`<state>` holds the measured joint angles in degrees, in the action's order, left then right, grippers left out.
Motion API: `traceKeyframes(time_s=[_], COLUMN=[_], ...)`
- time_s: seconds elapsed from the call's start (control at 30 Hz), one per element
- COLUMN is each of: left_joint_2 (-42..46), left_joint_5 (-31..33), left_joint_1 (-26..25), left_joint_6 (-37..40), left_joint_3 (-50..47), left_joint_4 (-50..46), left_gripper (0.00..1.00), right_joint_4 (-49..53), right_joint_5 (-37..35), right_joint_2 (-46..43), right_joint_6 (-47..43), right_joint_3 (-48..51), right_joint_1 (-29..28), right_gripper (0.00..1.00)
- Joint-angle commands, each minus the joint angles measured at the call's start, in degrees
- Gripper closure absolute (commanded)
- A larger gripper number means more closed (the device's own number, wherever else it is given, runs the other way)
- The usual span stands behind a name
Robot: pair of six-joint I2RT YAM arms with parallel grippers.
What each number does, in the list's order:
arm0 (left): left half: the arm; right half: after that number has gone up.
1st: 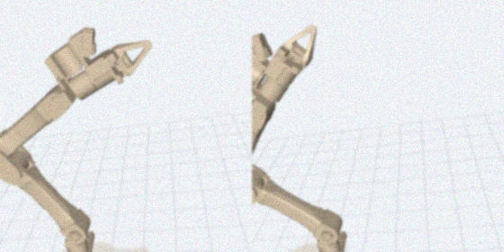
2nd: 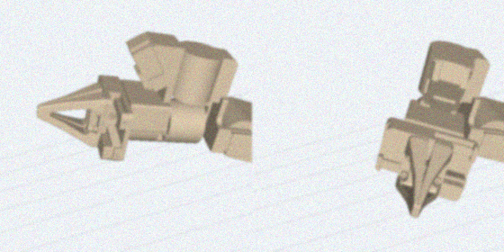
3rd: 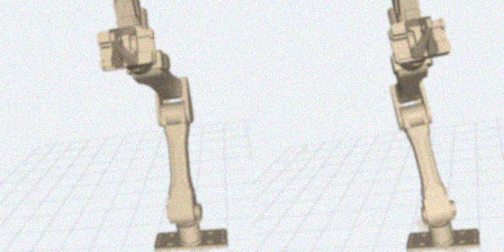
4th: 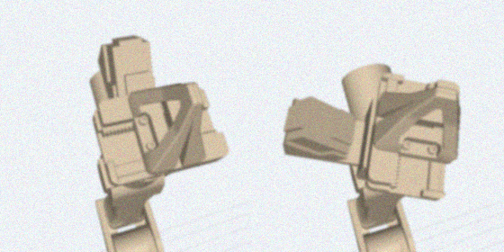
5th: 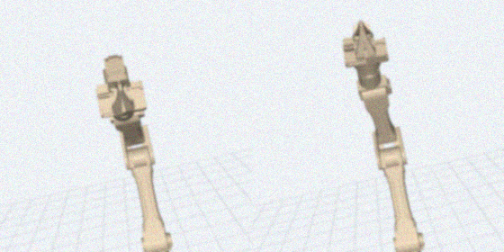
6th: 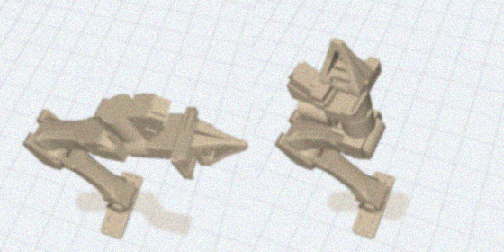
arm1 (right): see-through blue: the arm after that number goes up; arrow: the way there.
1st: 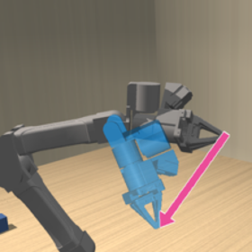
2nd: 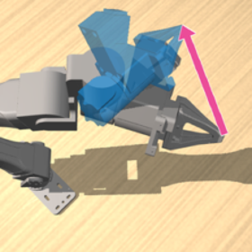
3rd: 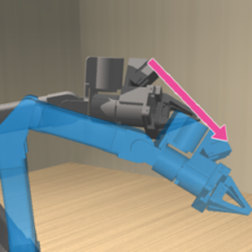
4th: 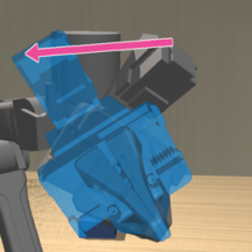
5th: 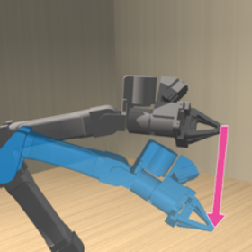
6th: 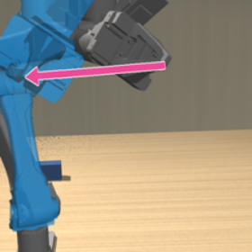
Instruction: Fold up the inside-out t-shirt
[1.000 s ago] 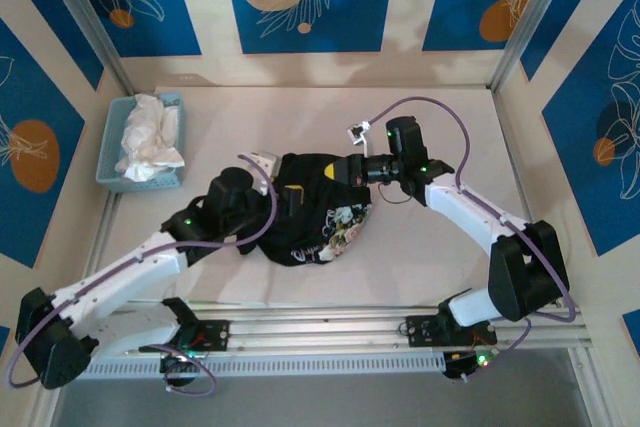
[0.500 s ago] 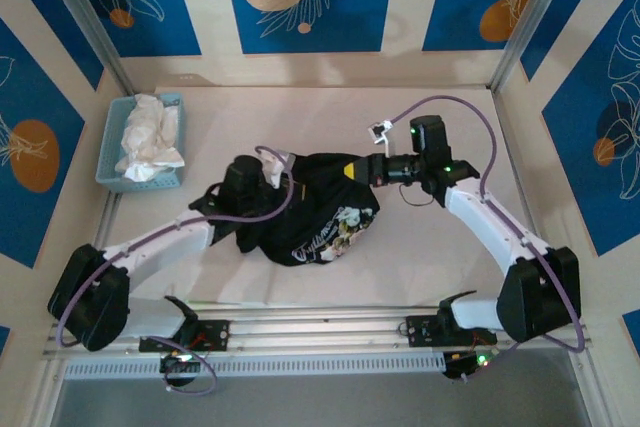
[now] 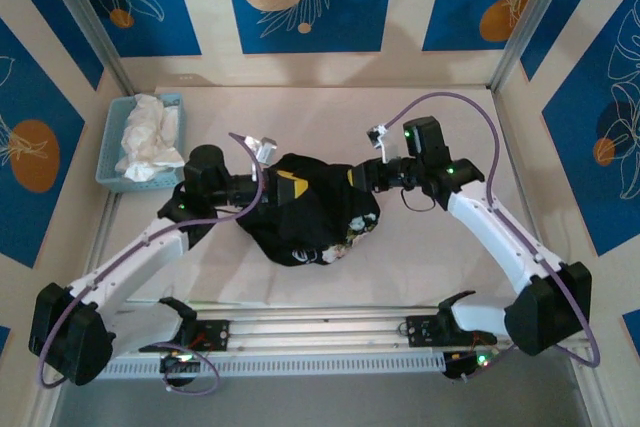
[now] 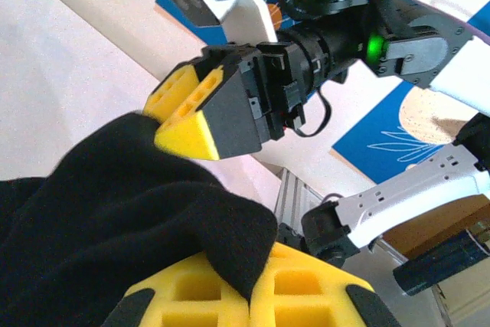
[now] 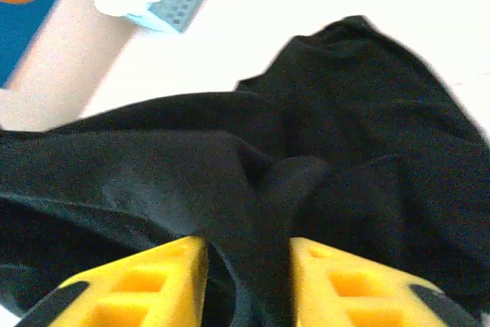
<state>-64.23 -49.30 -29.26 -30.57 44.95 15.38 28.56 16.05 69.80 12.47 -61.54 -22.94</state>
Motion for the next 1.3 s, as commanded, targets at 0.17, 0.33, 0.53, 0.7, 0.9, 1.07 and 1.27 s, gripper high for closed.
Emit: traceKeyframes(time_s=[0.17,0.33,0.53,0.7,0.9,1.07,1.27], left_joint_2=[-1.0,-0.8,0.0,1.6,5.5,4.2,-2.5], left_joint_5=[-2.5,-2.3,-2.4,0.1,17.6,39.0,47.5], left_joint_1=[0.3,0.3,0.4,0.3,0.9,1.1,1.1], left_joint_6=[1.3,1.6,2.0,4.4,9.0,12.5,14.0], left_joint_3=[2.6,2.7,2.5,2.3,1.9,3.6,8.3], left_joint_4=[0.0,-0.3,-0.9,-4.3,-13.6,-22.7,-29.4], left_gripper=[1.0,1.0,1.0,1.0,1.0,1.0,0.9], right_joint_4=[-0.4,-7.1,-16.9,-22.4,-18.2,-22.0,-29.8], right_joint_5=[-16.9,-15.5,-15.0,-9.7,2.6,21.7,29.2], right_joint_2=[-11.5,-9.1,-1.5,5.4,1.1,-4.2,-4.4], right_joint_6=[-10.2,-6.8,-5.4,-4.2,-2.6,5.3,13.7], right_joint_3=[4.9,9.4,11.6,9.9,9.2,12.1,13.6], right_joint_1=[-12.0,-16.1,-17.9,-18.0,-11.6,-5.0,-3.5], right_gripper=[0.53,0.59,0.52,0.5,1.0,1.0,1.0])
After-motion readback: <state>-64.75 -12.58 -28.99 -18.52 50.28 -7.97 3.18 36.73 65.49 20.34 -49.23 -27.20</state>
